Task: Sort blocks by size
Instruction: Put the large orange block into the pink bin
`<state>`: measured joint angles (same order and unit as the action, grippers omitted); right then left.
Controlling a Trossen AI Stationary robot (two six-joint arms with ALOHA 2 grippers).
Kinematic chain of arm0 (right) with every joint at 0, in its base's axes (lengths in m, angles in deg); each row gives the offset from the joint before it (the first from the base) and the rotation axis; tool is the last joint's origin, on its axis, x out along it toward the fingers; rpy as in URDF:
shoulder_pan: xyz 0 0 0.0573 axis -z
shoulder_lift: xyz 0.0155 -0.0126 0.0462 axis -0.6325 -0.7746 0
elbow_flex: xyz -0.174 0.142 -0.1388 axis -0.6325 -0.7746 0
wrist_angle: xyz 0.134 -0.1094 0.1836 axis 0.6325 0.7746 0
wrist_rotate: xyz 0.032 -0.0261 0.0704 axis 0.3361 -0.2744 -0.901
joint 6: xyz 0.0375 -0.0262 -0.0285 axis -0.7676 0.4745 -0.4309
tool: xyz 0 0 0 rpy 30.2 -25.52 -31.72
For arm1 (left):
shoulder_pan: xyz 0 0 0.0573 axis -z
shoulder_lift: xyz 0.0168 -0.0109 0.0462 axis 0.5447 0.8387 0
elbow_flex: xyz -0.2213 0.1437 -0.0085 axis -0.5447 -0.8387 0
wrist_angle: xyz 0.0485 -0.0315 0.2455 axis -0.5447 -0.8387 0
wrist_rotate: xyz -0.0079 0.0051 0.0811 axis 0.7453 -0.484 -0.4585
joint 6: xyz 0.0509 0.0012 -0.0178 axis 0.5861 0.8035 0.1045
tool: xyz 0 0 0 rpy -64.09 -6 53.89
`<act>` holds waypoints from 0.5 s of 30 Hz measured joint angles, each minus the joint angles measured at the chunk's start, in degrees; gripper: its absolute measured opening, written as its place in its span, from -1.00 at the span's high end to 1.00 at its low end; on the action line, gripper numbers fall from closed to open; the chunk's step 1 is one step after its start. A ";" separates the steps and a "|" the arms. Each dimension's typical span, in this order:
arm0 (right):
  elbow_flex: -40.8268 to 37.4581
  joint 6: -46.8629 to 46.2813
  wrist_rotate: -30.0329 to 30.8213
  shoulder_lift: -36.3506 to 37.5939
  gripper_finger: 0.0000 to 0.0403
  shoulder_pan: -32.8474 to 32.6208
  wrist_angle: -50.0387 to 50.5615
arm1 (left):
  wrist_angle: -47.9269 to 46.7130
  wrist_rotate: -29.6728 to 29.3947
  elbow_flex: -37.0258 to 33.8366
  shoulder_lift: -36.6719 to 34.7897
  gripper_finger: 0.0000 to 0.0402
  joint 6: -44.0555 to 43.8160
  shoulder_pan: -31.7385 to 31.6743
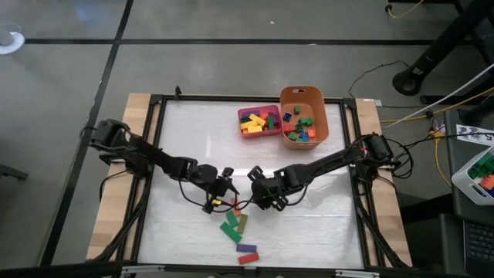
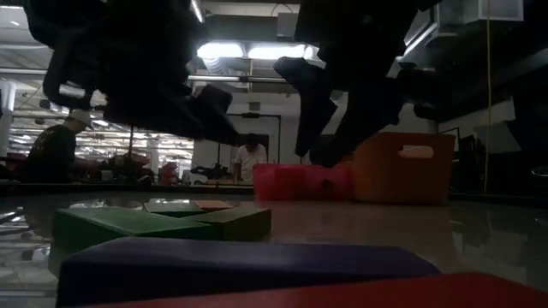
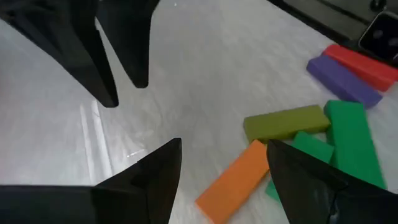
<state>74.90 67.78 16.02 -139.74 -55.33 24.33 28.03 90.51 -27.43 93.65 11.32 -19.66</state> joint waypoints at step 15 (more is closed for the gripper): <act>0.00 -8.94 -4.38 0.07 0.16 -0.04 -0.33 | 1.75 7.22 2.86 8.82 -0.11 12.19 -1.99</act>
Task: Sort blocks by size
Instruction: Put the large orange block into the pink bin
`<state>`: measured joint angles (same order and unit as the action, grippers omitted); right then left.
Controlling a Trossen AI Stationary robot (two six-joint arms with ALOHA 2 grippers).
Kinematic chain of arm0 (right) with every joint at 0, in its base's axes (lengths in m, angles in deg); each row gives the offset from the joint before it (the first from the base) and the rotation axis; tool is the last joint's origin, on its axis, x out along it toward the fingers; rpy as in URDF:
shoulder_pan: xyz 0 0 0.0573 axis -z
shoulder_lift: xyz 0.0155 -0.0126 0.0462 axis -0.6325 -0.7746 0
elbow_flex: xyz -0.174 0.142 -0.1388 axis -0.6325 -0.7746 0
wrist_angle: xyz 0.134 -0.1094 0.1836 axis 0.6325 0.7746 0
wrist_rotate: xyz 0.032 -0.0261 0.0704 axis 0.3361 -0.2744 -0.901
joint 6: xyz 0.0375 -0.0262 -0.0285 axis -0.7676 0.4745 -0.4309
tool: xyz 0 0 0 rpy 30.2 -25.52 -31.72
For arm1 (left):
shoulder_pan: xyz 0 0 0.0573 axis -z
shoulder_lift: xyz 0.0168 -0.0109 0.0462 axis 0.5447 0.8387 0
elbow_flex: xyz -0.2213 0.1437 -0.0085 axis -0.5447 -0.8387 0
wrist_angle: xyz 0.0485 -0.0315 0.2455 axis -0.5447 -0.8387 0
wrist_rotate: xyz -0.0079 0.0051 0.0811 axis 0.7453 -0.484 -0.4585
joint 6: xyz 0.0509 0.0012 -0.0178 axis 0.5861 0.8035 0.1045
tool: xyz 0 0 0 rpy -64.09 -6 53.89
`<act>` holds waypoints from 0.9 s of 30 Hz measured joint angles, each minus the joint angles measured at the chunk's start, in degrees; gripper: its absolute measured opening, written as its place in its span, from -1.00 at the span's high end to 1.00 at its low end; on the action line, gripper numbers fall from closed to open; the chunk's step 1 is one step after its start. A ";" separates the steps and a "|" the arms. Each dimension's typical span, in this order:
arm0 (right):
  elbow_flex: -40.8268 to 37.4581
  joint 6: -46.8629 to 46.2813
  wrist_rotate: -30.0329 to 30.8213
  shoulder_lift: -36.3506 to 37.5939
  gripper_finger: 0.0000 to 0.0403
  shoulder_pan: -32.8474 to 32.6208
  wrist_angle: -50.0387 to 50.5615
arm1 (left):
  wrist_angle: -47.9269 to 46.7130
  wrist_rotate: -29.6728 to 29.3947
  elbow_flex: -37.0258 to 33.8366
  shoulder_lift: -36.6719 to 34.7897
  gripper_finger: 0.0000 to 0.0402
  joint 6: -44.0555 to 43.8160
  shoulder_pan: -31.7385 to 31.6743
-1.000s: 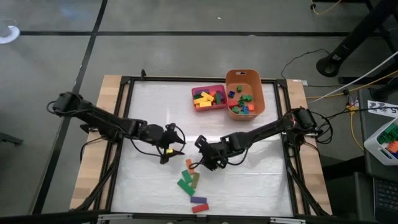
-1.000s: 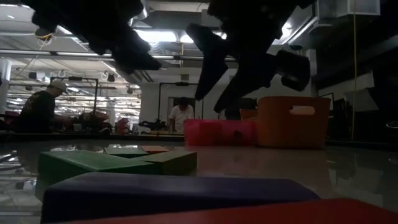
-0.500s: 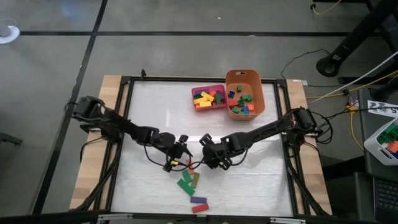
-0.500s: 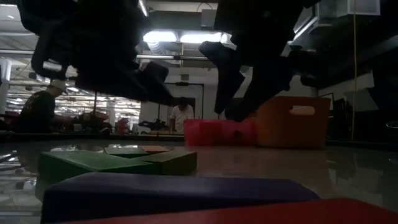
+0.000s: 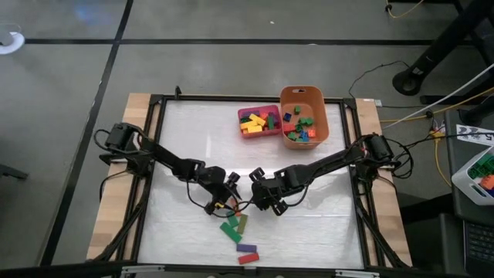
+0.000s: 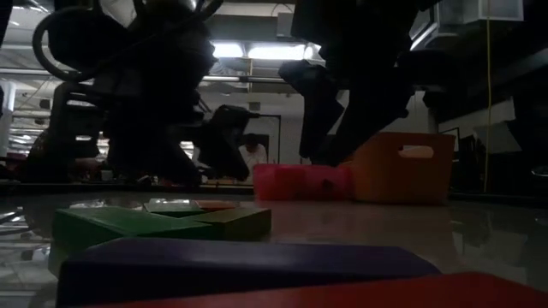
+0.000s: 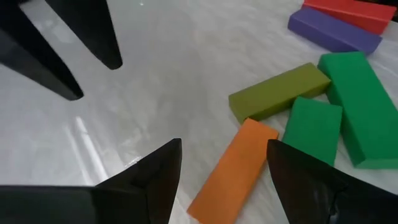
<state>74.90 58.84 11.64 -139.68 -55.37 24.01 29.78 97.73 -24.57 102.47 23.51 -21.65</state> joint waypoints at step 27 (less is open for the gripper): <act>0.02 -1.80 0.00 0.02 0.16 0.00 0.52 | -4.18 6.93 1.66 4.97 0.54 -1.22 -3.47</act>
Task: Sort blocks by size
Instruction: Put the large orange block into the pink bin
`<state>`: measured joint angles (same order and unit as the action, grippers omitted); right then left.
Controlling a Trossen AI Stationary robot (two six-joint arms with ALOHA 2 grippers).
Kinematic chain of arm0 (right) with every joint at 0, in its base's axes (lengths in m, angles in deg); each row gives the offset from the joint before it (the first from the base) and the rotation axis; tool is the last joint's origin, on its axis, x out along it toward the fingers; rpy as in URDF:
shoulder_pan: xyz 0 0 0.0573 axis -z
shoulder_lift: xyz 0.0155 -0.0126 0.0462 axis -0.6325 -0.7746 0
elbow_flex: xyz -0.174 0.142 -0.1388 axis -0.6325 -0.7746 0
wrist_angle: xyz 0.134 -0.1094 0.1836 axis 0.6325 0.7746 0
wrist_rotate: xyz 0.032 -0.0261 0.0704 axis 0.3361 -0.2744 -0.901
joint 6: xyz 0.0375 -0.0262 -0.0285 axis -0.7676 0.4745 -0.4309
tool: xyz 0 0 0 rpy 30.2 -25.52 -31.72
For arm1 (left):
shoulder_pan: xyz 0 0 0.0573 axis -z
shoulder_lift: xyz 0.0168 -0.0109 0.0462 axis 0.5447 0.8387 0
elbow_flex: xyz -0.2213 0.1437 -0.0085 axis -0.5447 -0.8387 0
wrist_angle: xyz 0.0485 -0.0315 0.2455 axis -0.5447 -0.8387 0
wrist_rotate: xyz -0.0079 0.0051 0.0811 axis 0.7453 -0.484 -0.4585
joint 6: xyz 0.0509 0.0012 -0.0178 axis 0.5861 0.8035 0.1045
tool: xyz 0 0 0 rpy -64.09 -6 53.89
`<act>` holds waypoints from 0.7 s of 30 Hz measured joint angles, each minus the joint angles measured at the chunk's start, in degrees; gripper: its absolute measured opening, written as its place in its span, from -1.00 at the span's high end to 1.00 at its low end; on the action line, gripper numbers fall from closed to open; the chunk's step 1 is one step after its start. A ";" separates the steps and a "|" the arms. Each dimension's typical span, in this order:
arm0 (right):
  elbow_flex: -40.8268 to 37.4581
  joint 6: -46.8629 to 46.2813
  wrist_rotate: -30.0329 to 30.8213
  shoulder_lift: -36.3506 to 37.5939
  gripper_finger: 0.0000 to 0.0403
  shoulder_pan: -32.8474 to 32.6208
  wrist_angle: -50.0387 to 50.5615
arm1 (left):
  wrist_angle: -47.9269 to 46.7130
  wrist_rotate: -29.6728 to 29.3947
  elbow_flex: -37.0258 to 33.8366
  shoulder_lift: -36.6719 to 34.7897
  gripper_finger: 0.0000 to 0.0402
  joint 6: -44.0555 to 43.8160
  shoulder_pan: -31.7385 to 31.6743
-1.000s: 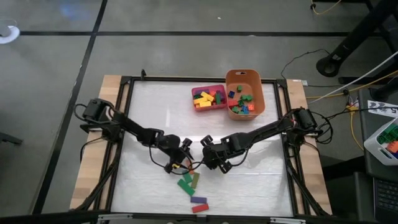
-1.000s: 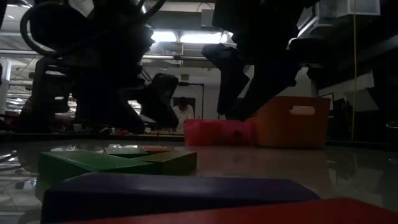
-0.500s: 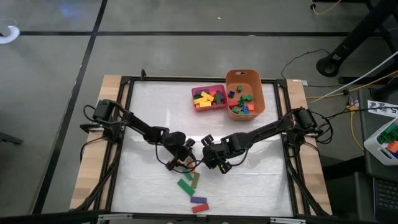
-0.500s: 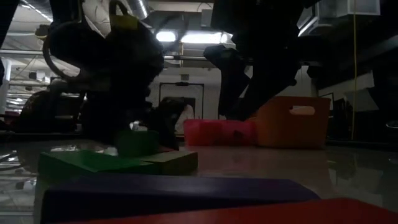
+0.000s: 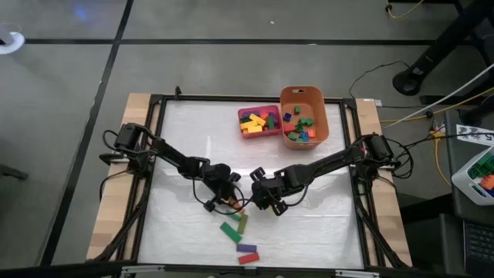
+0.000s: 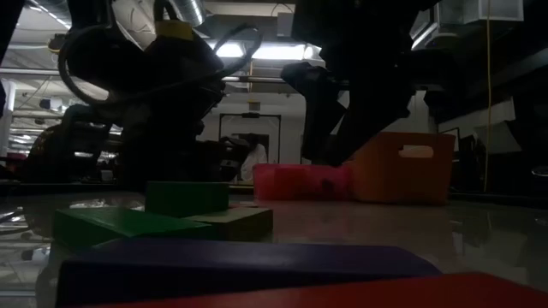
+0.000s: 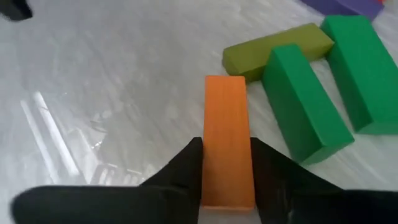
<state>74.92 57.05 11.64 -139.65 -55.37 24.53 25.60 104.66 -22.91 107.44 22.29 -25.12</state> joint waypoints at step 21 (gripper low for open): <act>9.50 -4.88 1.71 0.44 0.16 -8.04 13.64 | 0.67 -0.95 6.56 -4.92 0.58 -14.25 -14.10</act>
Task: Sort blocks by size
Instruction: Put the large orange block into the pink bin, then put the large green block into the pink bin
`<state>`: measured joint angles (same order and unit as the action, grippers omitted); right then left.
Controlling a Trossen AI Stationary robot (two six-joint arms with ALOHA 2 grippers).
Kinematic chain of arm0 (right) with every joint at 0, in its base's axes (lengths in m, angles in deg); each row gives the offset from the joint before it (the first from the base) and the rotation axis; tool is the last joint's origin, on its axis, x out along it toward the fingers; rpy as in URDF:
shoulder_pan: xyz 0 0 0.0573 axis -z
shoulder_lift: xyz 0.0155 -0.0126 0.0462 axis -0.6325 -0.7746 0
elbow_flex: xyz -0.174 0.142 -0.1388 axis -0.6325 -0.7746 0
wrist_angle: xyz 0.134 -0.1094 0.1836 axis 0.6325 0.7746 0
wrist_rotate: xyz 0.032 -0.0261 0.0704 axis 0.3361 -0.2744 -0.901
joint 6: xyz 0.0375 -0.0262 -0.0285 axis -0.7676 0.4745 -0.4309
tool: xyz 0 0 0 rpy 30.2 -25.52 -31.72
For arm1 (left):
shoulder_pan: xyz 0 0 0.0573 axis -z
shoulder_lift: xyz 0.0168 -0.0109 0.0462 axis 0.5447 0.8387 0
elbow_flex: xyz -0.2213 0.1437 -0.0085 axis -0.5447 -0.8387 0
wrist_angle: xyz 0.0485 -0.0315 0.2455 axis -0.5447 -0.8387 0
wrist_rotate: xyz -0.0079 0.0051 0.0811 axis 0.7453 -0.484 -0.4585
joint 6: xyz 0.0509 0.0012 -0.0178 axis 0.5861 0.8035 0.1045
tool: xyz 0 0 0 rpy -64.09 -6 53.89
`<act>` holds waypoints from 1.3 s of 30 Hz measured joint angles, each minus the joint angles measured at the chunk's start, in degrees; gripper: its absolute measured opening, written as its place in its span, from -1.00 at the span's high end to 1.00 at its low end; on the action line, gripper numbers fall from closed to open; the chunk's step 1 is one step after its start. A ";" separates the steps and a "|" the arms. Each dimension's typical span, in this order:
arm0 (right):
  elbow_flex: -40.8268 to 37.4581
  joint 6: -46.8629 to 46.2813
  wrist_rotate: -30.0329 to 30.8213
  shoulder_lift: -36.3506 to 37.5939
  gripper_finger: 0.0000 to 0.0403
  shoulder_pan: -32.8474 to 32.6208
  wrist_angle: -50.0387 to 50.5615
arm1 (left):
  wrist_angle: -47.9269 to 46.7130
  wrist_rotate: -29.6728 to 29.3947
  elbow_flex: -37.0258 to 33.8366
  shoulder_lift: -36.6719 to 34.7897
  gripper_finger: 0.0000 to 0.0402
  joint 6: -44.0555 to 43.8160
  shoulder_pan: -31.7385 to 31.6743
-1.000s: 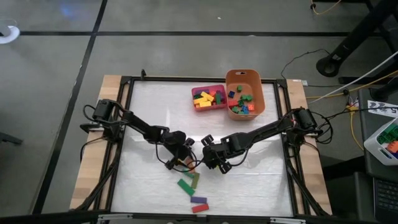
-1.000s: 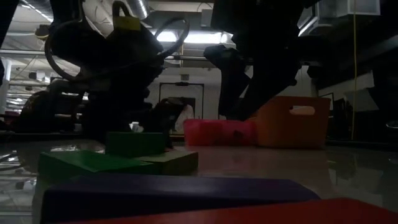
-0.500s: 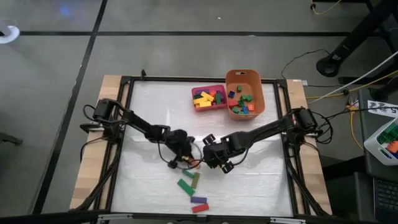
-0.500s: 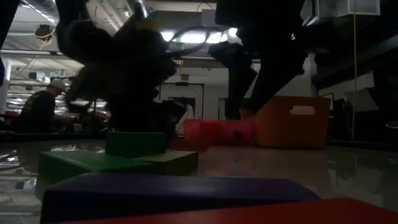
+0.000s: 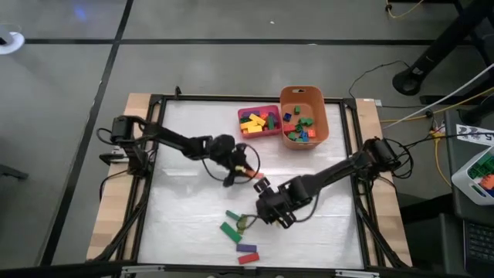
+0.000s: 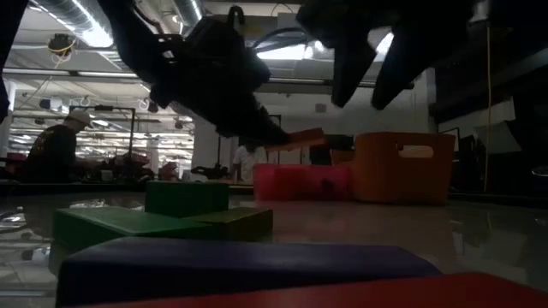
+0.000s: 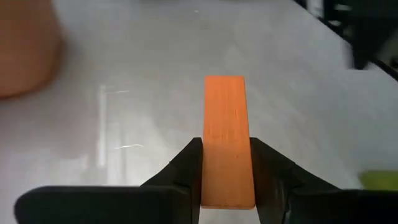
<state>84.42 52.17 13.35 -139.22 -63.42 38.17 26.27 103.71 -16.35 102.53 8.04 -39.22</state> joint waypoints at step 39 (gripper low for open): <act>0.16 2.26 9.16 -5.27 0.16 -5.56 -19.13 | -2.21 -17.62 4.25 -1.07 0.02 -5.26 -21.36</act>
<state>84.58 54.43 22.51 -144.48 -68.98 19.03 24.06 86.09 -12.10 101.46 2.79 -60.59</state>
